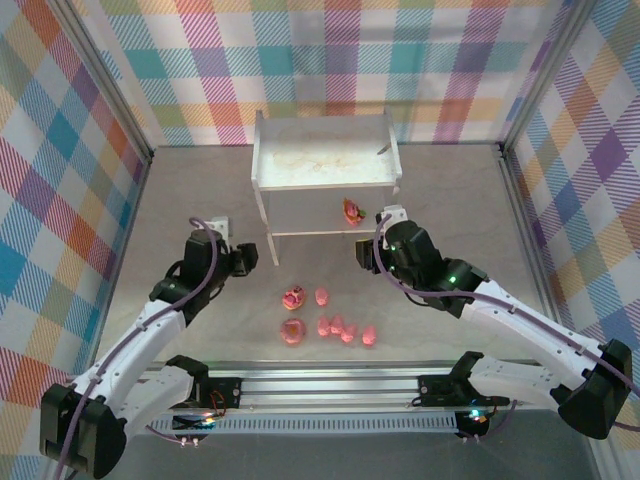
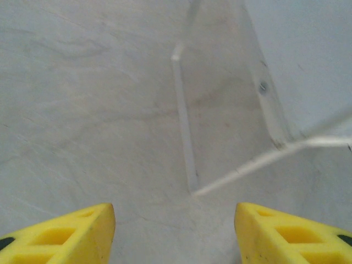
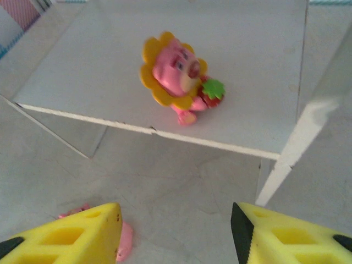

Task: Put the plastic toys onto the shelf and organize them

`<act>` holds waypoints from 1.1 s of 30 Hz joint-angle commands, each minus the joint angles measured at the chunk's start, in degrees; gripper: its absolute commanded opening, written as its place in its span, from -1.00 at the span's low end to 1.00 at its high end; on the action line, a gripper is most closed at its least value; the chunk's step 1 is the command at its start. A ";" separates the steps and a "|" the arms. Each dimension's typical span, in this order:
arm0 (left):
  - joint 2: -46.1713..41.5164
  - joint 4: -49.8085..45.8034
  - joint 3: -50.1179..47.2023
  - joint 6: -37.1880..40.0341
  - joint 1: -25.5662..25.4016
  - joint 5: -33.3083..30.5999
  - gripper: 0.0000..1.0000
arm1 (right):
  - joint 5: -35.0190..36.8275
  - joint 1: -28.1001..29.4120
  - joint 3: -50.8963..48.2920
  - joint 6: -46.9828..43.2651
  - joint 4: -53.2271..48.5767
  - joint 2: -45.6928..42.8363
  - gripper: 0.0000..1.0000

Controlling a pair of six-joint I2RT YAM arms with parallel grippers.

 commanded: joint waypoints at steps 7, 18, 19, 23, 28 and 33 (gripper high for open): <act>-1.88 -6.27 -4.05 -5.91 -12.98 -3.98 0.26 | -1.77 -0.47 -0.19 3.62 -12.05 -0.28 0.20; 5.87 -3.83 -4.96 -8.48 -21.37 -5.37 0.42 | -0.45 -0.48 -1.07 2.80 -12.48 -5.90 0.24; 6.86 -3.29 -5.05 -8.63 -21.55 -5.44 0.42 | -0.36 -0.47 -0.97 2.73 -12.44 -6.45 0.26; 10.26 -0.66 -5.26 -8.42 -22.79 -5.73 0.42 | -0.16 -0.50 -0.06 2.41 -13.60 -7.36 0.26; 15.04 0.10 -4.20 -7.14 -25.10 -7.39 0.42 | 0.51 -0.54 -0.39 2.19 -14.04 -8.18 0.27; 19.58 1.85 -2.99 -5.63 -25.83 -8.00 0.41 | 0.95 -0.64 -0.65 1.92 -14.08 -8.76 0.28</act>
